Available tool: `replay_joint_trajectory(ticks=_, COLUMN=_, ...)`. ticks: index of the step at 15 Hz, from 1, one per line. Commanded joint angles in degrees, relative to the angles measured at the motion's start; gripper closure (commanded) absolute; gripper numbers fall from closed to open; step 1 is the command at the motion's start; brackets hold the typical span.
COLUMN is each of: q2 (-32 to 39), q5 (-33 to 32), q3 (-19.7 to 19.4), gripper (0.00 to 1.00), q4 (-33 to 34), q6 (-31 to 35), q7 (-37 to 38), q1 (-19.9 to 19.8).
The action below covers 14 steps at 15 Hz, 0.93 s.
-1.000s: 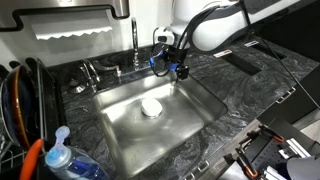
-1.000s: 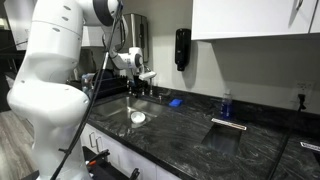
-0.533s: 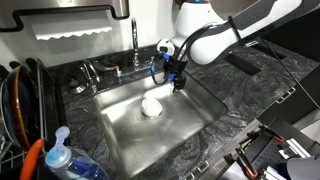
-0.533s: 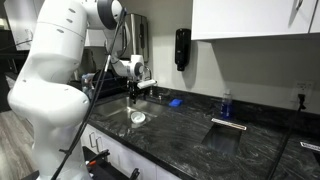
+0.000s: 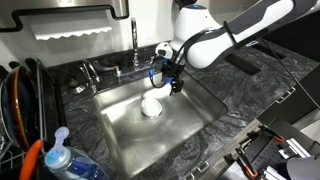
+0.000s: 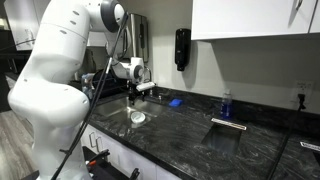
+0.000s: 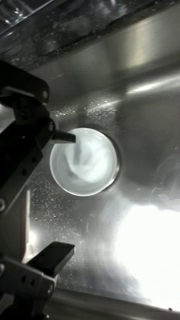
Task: Put the bowl in the sink over the drain, open and close the faucet, then move the bowl further to the left
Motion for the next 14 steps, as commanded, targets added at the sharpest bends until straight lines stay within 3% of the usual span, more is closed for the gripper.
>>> replay_joint_trajectory(ticks=1, q2=4.6, q5=8.4, q3=7.0, gripper=0.0, q4=-0.1, q6=10.8, q7=-5.7, q1=-3.1)
replay_joint_trajectory(ticks=4, q2=9.7, q5=12.0, q3=13.1, gripper=0.0, q4=-0.3, q6=20.4, q7=-7.1, q1=-4.5)
replay_joint_trajectory(ticks=6, q2=11.9, q5=10.0, q3=15.0, gripper=0.0, q4=-1.3, q6=25.4, q7=-4.7, q1=-4.3)
replay_joint_trajectory(ticks=7, q2=15.5, q5=8.3, q3=15.8, gripper=0.0, q4=0.2, q6=26.5, q7=-7.6, q1=-8.3)
replay_joint_trajectory(ticks=12, q2=19.1, q5=-0.8, q3=7.3, gripper=0.0, q4=1.2, q6=31.1, q7=-0.7, q1=-8.2)
replay_joint_trajectory(ticks=14, q2=20.4, q5=-3.2, q3=5.9, gripper=0.0, q4=2.4, q6=30.2, q7=1.4, q1=-9.0)
